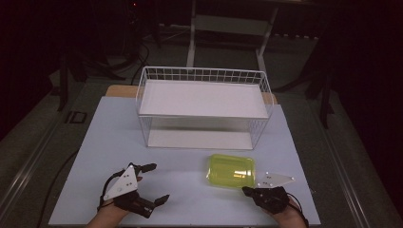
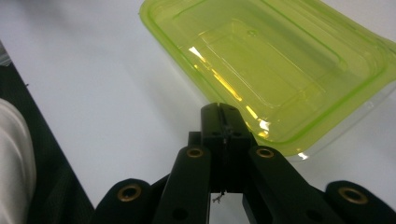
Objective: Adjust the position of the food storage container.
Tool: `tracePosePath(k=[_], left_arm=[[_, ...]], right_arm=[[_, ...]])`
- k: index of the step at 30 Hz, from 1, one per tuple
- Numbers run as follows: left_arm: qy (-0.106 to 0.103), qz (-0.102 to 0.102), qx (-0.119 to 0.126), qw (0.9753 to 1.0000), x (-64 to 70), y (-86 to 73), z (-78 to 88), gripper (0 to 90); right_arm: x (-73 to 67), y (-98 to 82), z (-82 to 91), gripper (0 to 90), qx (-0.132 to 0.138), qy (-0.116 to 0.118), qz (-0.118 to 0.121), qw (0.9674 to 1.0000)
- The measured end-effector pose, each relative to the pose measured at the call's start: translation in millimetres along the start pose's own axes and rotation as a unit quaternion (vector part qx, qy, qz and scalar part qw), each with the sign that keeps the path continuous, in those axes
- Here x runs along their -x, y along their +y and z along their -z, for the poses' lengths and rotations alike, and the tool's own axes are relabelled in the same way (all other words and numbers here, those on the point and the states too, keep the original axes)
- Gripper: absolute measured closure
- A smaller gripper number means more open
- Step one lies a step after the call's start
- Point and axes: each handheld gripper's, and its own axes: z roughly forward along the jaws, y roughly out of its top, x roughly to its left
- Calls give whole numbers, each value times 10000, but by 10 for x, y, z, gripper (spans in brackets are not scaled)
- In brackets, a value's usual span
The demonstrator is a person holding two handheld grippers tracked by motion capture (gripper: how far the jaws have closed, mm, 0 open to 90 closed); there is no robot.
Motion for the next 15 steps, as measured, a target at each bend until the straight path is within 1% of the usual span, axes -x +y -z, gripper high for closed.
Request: tracePosePath(k=[2,3,4,5,7,9,10,11,12,13,15], left_arm=[[-3,0,9,10000,3,1,2,7],[-2,-1,11,10000,3,1,3,7],[-6,2,15,10000,2,1,3,7],[-13,17,19,10000,1,0,4,7],[-13,28,12,10000,-1,-2,3,7],[-11,15,10,10000,1,-1,5,7],[-14,16,21,10000,2,-2,4,7],[-20,17,25,10000,1,-2,4,7],[-17,17,16,10000,0,-2,4,7],[-17,17,12,10000,-1,-2,3,7],[-14,29,18,10000,1,-2,2,7]], right_arm=[[15,10,5,899,20,-21,-44,10000],[26,18,16,899,69,18,-80,9999],[37,35,37,899,159,10,-69,9998],[48,51,53,899,178,-6,-30,9998],[90,87,97,899,307,-147,103,9994],[195,106,153,899,432,-311,127,9985],[268,107,175,899,434,-453,99,9980],[315,108,182,899,419,-519,72,9977],[389,105,188,899,426,-610,21,9972],[431,102,185,899,409,-681,11,9968],[515,91,163,900,325,-750,-72,9966]])
